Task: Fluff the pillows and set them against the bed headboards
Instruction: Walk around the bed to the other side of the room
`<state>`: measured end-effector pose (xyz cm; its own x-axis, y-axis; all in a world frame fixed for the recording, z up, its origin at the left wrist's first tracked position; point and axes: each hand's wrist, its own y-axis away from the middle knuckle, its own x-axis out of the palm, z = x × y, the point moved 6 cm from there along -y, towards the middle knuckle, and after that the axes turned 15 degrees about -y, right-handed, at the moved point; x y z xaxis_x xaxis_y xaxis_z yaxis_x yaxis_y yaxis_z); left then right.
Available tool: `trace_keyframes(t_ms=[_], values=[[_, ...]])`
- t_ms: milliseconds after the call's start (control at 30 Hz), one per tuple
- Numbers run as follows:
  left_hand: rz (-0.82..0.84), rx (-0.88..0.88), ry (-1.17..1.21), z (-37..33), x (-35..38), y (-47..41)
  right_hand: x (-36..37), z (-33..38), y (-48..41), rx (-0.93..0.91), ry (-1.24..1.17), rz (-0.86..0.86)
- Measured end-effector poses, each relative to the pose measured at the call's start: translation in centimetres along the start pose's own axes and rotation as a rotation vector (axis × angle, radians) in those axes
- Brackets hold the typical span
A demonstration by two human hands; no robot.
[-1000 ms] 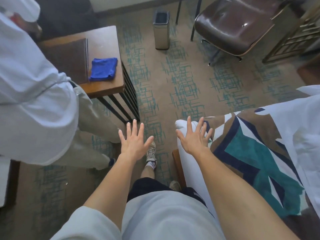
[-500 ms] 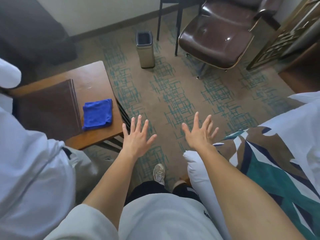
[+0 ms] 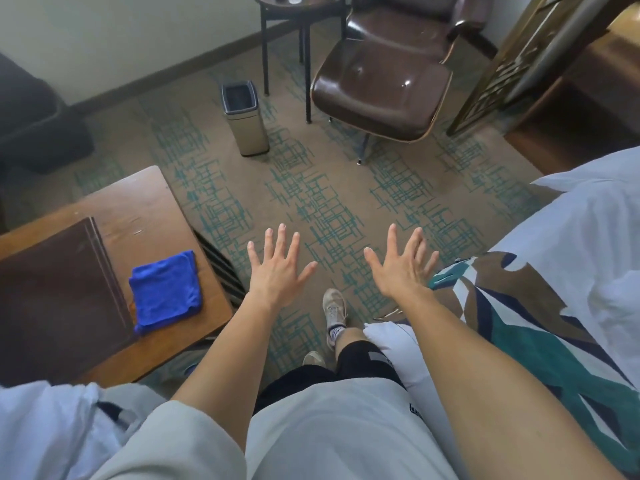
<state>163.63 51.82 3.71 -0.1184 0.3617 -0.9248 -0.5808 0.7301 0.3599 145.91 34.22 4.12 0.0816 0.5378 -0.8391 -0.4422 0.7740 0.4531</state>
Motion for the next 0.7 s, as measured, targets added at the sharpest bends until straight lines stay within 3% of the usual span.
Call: trace_keyframes(t_ms=[367,700], values=[[-0.008,0.09,-0.023,-4.5,-5.2,-12.3,-3.4,-1.0,-9.0,0.041,-0.081,-0.008],[0.003,0.233,-0.123,-14.2,-10.1,-23.8,-8.4,-7.5,-19.4,0.211,-0.201,0.012]])
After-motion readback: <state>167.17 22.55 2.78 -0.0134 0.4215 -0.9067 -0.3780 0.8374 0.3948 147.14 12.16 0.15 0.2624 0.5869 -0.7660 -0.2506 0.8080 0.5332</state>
